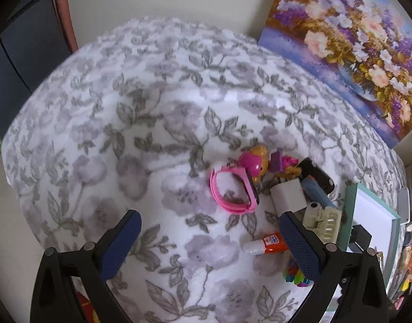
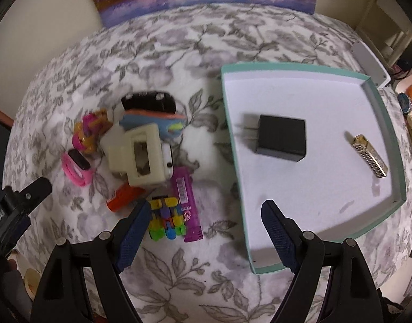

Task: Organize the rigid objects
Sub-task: 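Grasp the colourful block toy with the right gripper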

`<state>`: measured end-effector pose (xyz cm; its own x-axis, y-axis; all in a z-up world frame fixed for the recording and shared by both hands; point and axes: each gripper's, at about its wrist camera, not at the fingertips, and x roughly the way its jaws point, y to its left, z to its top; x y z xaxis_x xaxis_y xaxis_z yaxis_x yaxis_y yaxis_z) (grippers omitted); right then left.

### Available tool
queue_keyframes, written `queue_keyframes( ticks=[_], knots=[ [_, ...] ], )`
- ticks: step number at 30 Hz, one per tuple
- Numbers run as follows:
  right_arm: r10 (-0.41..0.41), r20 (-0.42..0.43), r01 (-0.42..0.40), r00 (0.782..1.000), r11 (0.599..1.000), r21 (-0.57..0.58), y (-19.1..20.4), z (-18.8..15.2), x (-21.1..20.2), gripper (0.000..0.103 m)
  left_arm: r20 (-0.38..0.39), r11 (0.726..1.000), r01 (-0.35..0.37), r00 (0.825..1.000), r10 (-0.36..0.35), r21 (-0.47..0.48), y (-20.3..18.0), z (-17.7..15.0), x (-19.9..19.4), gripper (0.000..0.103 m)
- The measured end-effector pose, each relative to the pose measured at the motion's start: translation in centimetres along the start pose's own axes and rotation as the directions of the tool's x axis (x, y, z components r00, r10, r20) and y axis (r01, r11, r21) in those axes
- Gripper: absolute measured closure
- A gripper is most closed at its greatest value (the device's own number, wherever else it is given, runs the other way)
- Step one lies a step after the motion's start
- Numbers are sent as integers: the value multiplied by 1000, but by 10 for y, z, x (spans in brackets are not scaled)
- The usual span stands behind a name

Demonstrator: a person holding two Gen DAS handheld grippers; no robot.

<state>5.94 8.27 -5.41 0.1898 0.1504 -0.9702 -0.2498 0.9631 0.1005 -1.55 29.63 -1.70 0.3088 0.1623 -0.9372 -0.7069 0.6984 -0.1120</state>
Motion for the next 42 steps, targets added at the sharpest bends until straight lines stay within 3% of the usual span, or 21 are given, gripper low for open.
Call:
queue_keyframes(
  ticks=[11,18,23,42],
  knots=[
    [3,-34,-5,999,996,-84,29,-12,21,20,-137,999,-30,990,25,-38,4,-11,44,0],
    [-7,-33,4,999,993,-117,41,-15,28,40,-155,998,-49,987,43,-32,2,-11,55,0],
    [-24,-46,18,999,991,-135,49,-19,37,48,-171,998,-53,984,47,-32,1,-12,60,0],
    [49,-76,-56,996,995,-86,31,-12,40,53,-181,999,-46,982,46,7,-14,-16,64,0]
  ],
)
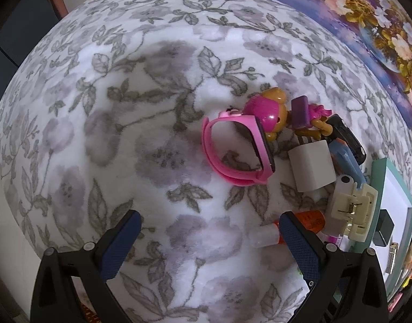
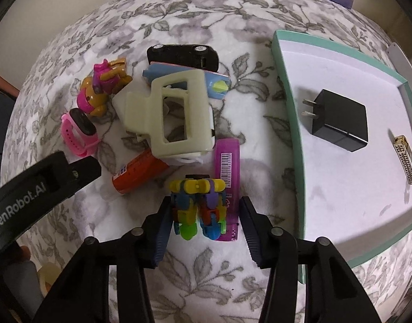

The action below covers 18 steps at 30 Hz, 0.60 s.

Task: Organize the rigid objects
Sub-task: 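Grasp the colourful block toy with the right gripper, then grasp the orange glue bottle with the left gripper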

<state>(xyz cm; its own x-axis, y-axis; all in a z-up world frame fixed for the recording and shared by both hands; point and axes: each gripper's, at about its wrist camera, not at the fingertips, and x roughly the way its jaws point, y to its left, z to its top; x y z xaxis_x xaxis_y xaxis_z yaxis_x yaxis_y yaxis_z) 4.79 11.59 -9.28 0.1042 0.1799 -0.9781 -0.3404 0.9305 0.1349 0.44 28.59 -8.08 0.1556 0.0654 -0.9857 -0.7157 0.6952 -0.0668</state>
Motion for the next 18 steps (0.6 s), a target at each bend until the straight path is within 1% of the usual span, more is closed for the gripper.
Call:
queue_keyframes(
  ticks=[2,4,5,6,10,13,18],
  knots=[
    [13,3,-13,1000,1000,11,-5,2,-4,55,1,1000,0,1000,0,5,-2,0,0,0],
    [29,10,-30,1000,999,16,-9,4,-8,59,1,1000,0,1000,0,7,-5,0,-2,0],
    [39,15,-39,999,999,17,-11,5,-12,64,1,1000,0,1000,0,7,-5,0,-2,0],
    [45,19,-46,999,999,16,-12,6,-15,64,1,1000,1,1000,-1,7,-5,0,-2,0],
    [19,24,-19,1000,1000,8,-16,9,-20,64,-1,1000,-1,1000,1,15,-8,0,-2,0],
    [39,-6,-38,999,998,41,-22,7,-14,64,-5,1000,-3,1000,3,23,-9,-1,-2,0],
    [56,27,-58,998,996,68,-29,7,-26,64,-9,999,-1,1000,2,50,-16,-4,0,0]
  ],
)
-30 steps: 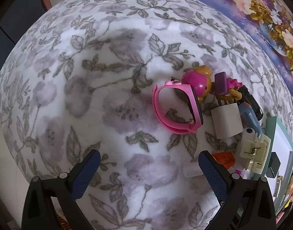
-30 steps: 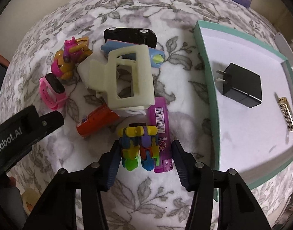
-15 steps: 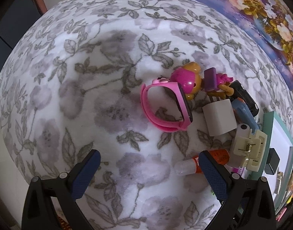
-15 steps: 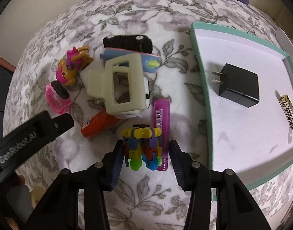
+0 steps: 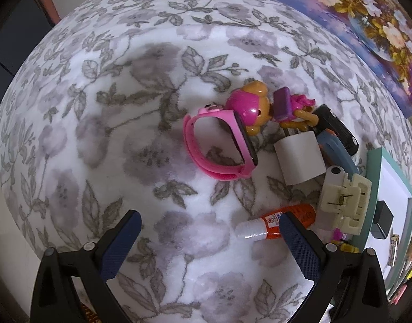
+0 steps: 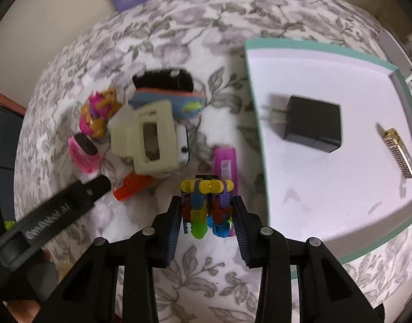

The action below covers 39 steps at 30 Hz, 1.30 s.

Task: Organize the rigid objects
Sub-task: 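Grasp the orange glue bottle with the left gripper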

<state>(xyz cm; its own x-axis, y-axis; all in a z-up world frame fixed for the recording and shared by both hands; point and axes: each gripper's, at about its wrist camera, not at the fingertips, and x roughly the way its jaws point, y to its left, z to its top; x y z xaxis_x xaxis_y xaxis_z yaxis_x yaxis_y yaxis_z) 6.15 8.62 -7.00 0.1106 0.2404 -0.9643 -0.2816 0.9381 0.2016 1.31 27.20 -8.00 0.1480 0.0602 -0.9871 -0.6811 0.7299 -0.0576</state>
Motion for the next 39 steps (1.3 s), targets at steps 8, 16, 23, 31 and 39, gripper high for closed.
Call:
queue_keyframes(
  ticks=[8,16,23,31,39],
  knots=[
    [11,23,-12,1000,996,86,-26,8,-15,64,-8,996,10,1000,-10,92,-27,-6,-3,6],
    [13,42,-19,999,992,127,-42,10,-26,64,-42,983,41,999,-34,180,-64,-15,0,12],
    [16,45,-21,999,992,123,-43,10,-28,64,-23,984,80,997,-77,160,-89,-14,7,13],
    [19,43,-24,999,992,122,-43,10,-28,64,-10,989,72,997,-71,132,-93,-2,15,13],
    [18,38,-23,999,992,127,-44,10,-27,64,-85,991,94,993,-86,97,-80,-11,19,13]
  ],
)
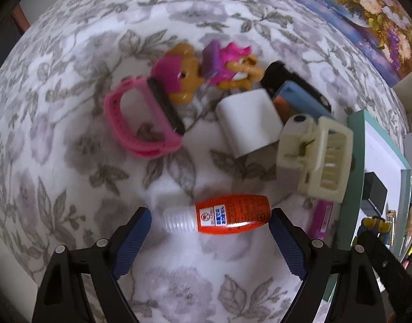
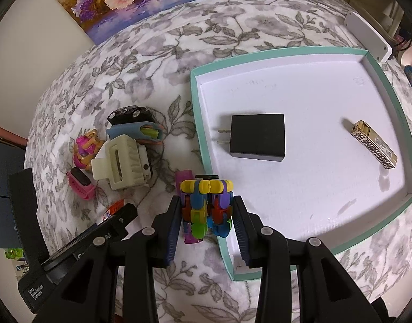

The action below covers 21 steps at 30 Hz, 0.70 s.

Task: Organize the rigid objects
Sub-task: 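Grasp the orange glue bottle with the left gripper, then carry the block toy into the tray and release it while the left gripper carries the glue bottle there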

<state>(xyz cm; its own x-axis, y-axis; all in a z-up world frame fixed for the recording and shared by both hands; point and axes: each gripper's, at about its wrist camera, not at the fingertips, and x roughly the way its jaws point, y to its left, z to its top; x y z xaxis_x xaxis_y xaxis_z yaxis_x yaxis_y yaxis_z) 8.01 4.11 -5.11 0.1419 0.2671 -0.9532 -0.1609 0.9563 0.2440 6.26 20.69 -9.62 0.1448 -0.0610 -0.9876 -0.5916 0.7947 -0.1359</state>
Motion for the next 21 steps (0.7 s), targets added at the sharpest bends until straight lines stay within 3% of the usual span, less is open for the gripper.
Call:
queue_keyframes(
  ticks=[4,8,21],
  knots=[
    [-1,-1,1,1000,1000,2,0,0,0,64,-2,1000,14,1000,-14,-25,10,-1,-1,13],
    [-4,-9,4,1000,1000,6,0,-1,2,64,-2,1000,12,1000,-13,-22,21,-3,-4,22],
    [7,8,-7,1000,1000,2,0,0,-4,64,15,998,52,999,-52,-42,41,-3,-19,23]
  ],
)
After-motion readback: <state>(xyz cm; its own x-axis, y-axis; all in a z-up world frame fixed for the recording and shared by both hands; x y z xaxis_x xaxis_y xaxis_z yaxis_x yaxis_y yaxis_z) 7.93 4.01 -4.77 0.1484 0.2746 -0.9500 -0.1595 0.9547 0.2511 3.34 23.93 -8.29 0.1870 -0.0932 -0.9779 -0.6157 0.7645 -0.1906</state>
